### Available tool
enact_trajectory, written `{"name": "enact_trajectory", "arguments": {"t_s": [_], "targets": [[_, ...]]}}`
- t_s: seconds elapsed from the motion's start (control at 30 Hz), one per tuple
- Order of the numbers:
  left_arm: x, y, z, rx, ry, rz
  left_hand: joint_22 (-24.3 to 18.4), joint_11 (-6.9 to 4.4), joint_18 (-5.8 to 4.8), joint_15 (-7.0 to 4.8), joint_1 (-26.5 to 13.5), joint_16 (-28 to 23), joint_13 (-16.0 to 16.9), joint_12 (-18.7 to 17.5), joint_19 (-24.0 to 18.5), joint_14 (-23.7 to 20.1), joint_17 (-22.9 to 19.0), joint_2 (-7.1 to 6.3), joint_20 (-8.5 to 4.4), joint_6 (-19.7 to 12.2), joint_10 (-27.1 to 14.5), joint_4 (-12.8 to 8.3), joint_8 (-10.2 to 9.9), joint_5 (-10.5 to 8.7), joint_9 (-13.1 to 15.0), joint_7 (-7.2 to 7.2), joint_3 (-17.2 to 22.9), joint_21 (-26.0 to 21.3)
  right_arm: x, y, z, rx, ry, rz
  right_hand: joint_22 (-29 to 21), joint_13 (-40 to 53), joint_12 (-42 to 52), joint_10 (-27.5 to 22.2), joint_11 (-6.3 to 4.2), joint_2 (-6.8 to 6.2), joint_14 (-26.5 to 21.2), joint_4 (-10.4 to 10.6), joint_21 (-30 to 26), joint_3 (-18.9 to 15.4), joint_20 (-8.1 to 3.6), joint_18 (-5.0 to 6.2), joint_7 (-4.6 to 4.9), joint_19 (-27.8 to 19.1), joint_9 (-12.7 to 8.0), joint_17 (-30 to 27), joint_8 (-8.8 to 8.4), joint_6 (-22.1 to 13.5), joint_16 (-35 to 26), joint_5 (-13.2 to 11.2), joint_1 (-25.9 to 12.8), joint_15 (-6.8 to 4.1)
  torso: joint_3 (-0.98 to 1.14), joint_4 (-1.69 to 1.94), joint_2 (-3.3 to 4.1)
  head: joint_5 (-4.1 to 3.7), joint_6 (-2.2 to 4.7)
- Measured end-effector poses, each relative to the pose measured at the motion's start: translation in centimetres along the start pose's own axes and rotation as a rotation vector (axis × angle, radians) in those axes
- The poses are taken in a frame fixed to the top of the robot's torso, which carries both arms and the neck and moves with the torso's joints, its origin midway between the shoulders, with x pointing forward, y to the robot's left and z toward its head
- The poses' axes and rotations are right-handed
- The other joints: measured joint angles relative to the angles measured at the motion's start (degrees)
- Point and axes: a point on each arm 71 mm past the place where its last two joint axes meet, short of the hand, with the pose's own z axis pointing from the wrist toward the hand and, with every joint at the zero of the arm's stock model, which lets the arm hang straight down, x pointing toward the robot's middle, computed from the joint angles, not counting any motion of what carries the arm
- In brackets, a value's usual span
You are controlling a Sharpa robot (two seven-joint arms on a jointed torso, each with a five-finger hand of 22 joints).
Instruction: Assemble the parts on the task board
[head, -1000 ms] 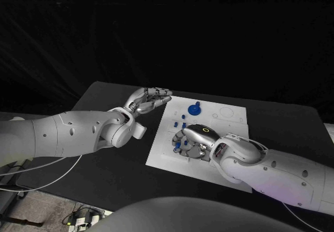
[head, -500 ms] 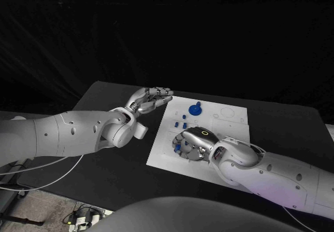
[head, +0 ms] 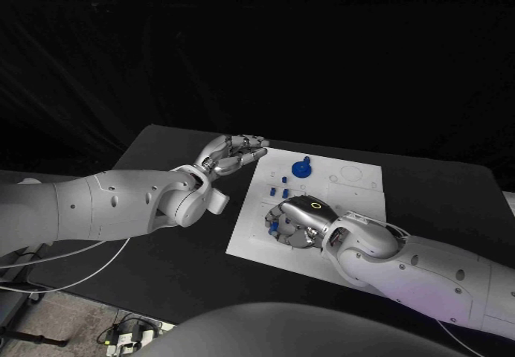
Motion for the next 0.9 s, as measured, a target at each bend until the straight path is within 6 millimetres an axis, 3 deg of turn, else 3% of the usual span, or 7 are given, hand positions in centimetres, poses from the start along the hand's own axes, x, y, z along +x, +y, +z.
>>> {"name": "enact_trajectory", "arguments": {"t_s": [0.9], "targets": [[0.42, 0.16, 0.17, -0.02, 0.023, -0.015, 1.46, 0.61, 0.0, 0.81, 0.68, 1.57, 0.06, 0.79, 0.42, 0.82, 0.11, 0.23, 0.42, 0.22, 0.61, 0.0, 0.0, 0.49, 0.0, 0.22, 0.0, 0.28, 0.28, -0.05, -0.27, -0.013, -0.005, -0.068, -0.02, -0.23, -0.45, 0.0, 0.0, 0.49, 0.0, -0.96, -0.31, 0.32, 0.0, 0.0, 0.18, 0.0, -0.01, 0.0, -0.45, -0.18, 0.0, -0.15, 0.49, 0.0, 0.0, 0.01, 0.01, 0.09, 0.0]]}}
